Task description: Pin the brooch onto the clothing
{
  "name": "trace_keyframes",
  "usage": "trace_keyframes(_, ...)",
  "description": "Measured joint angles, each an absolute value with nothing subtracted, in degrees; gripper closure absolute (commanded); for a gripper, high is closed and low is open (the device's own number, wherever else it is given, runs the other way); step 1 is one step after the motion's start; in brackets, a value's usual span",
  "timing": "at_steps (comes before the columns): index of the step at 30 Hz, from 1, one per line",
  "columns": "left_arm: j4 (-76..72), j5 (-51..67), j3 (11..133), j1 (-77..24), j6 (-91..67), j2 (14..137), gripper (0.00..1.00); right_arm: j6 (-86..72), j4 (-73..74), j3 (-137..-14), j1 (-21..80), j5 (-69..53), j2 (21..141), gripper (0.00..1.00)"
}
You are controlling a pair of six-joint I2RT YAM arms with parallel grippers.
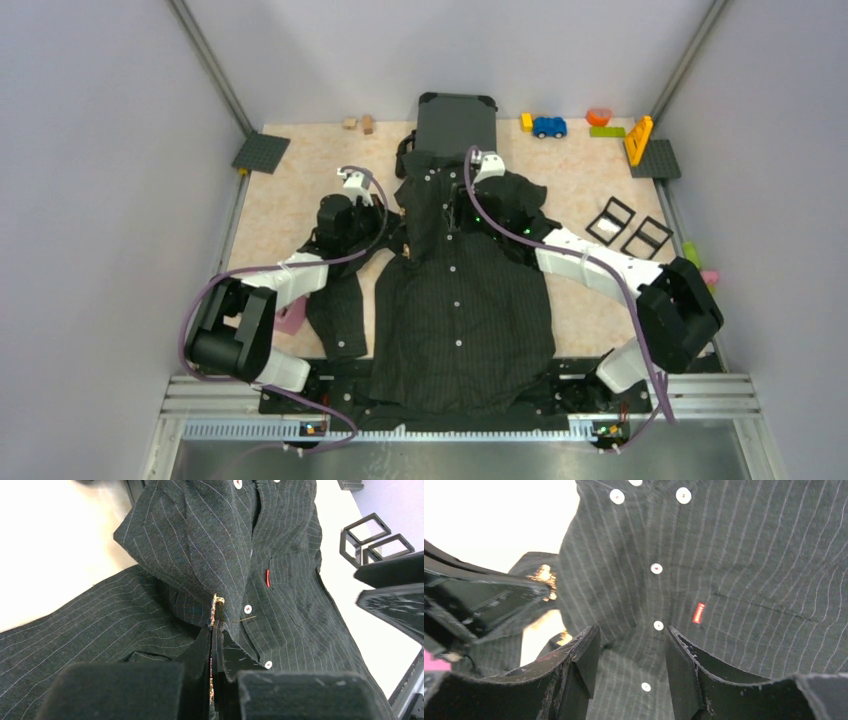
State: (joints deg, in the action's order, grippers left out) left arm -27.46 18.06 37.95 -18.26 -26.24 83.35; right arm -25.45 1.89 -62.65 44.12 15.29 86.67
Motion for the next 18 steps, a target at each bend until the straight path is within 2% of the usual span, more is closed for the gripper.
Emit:
trace_keyframes(7,-27.49,21.23,37.93,-17.96,-26.17,83.35,1.00,-23.64,-5.80,-56.16,40.77,2.83,87.37,0.63)
trace_keyframes(18,-27.49,23.14,37.93,-17.76,-25.80,83.35,1.00,-24.53,-13.39,-58.26,40.88,-4.97,98.32,0.74)
